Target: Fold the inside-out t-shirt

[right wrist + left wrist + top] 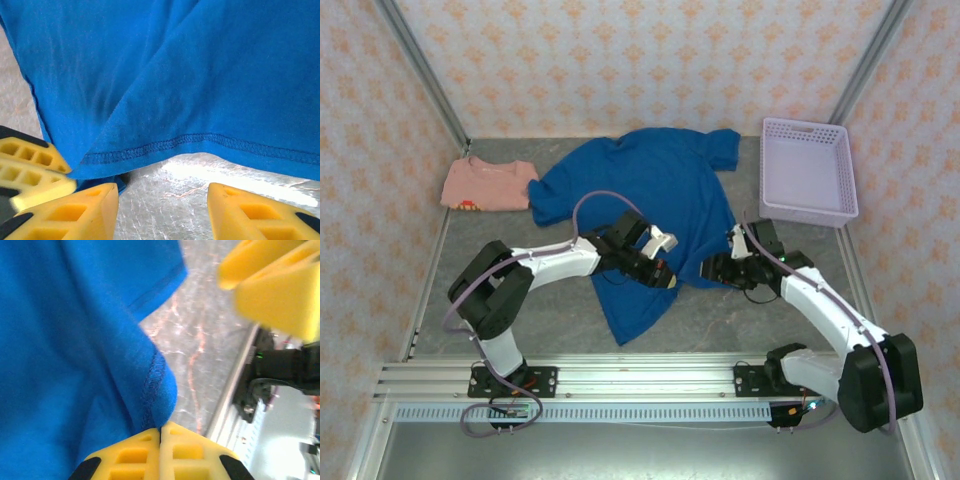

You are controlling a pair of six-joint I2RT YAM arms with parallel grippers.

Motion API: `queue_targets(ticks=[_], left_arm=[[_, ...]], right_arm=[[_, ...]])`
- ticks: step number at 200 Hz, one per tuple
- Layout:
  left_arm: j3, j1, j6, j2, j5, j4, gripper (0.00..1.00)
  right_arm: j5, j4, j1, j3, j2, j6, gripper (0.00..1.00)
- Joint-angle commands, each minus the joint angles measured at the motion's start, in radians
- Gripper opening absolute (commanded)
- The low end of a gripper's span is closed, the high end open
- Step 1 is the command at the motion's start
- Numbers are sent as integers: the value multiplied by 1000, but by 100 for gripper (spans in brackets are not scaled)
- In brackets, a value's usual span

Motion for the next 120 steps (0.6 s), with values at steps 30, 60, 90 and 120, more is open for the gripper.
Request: queue_targets(ticks=[30,60,90,120], left_arm=[[-24,-14,-54,9,92,99,0],[-13,-14,-46,24,74,86,1],[-9,-13,-19,23,53,47,3],[-21,-10,2,12,26,30,8]], right_arm=[[-74,229,100,-110,51,107,49],[-49,344,126,-134,135,150,53],[-5,458,126,-134,189,194,41],[102,472,126,-100,187,192,9]])
